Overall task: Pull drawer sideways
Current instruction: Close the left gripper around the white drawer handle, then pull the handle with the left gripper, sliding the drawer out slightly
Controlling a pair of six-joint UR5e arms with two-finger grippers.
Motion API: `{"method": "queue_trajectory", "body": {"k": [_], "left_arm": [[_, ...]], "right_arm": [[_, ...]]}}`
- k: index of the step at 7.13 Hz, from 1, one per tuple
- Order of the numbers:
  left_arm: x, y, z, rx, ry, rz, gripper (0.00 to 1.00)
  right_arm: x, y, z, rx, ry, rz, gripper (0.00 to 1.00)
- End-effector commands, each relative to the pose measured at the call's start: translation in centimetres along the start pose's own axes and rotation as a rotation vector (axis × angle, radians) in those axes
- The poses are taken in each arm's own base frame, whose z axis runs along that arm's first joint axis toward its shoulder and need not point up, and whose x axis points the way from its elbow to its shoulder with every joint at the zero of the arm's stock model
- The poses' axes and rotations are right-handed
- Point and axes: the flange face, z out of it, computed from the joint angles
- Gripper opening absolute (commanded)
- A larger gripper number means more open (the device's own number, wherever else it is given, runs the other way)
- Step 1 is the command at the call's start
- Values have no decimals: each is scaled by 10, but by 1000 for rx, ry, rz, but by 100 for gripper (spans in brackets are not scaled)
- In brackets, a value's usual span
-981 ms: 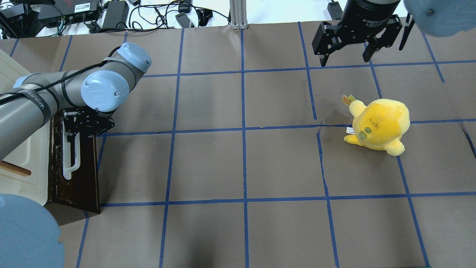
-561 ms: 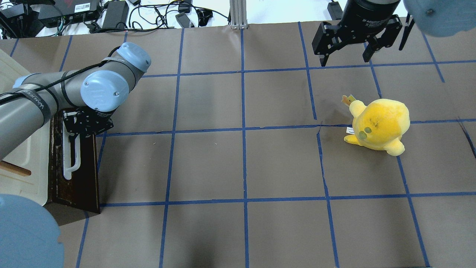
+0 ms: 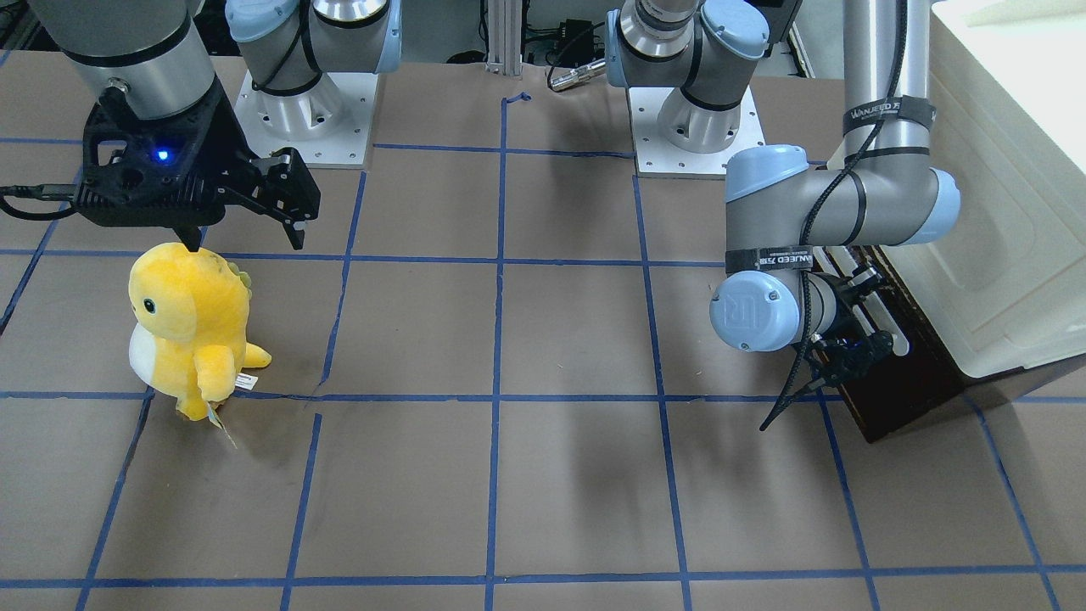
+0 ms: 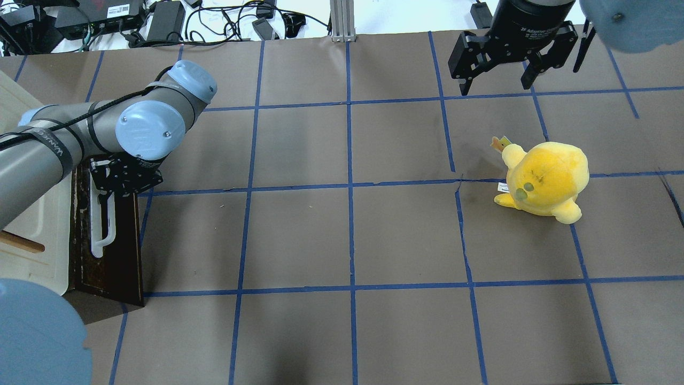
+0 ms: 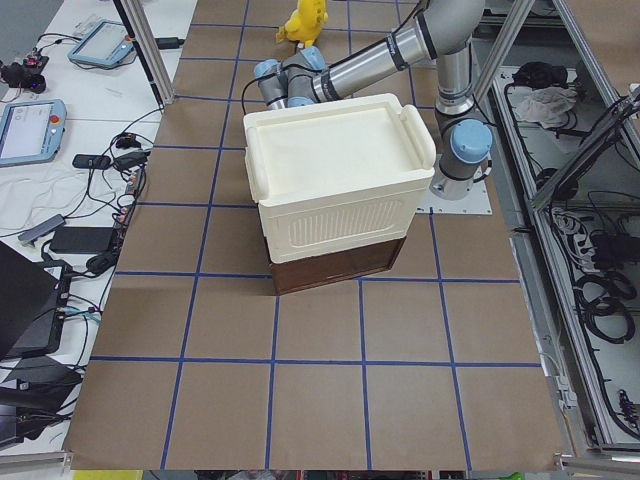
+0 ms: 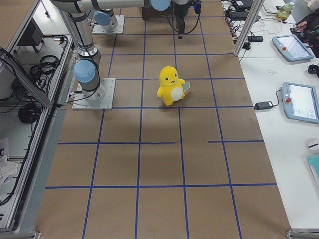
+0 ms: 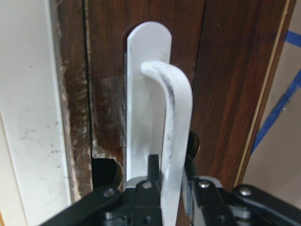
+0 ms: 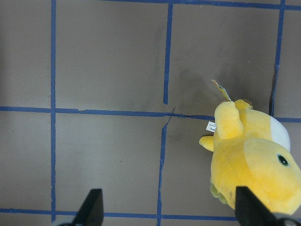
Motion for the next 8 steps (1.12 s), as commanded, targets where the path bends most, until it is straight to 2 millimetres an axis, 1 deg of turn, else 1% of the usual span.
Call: {"method": "queue_trajectory", "body": {"k": [1, 5, 7, 8], "left_arm": [[3, -2, -2, 1, -2, 5, 0], [3, -4, -8, 0, -7, 17, 0], [8, -1, -14, 12, -8, 18, 0], [9, -1, -13, 12, -8, 16, 0]], "right_arm": [[0, 0, 0, 0, -1, 0, 100], [0, 0, 0, 0, 1, 0, 100], [0, 0, 0, 0, 1, 0, 100], [0, 0, 0, 0, 1, 0, 100]]}}
